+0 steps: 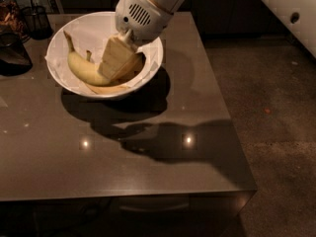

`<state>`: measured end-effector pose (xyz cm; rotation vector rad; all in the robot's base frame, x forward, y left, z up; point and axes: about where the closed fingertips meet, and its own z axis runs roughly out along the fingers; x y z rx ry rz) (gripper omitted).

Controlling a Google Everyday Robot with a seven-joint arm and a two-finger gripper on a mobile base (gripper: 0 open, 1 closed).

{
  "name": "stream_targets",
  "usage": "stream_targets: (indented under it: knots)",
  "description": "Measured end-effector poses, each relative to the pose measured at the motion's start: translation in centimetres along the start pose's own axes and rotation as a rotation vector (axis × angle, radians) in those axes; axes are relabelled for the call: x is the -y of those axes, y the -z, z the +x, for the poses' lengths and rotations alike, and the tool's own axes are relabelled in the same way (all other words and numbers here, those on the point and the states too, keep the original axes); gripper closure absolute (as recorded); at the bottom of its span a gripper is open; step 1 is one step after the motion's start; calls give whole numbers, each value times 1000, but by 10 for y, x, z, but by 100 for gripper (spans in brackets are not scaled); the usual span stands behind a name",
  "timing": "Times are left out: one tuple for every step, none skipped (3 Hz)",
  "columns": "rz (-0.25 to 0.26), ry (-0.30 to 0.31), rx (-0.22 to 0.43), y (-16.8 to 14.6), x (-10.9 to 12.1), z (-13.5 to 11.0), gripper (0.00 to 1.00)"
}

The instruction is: Pick banana from white bowl

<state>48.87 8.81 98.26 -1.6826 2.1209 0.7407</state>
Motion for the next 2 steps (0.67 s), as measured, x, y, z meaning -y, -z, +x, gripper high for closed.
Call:
stream_targets:
  knots:
    - [0, -18, 5, 0, -45, 13, 100]
    - [1, -18, 5, 1, -46, 13, 100]
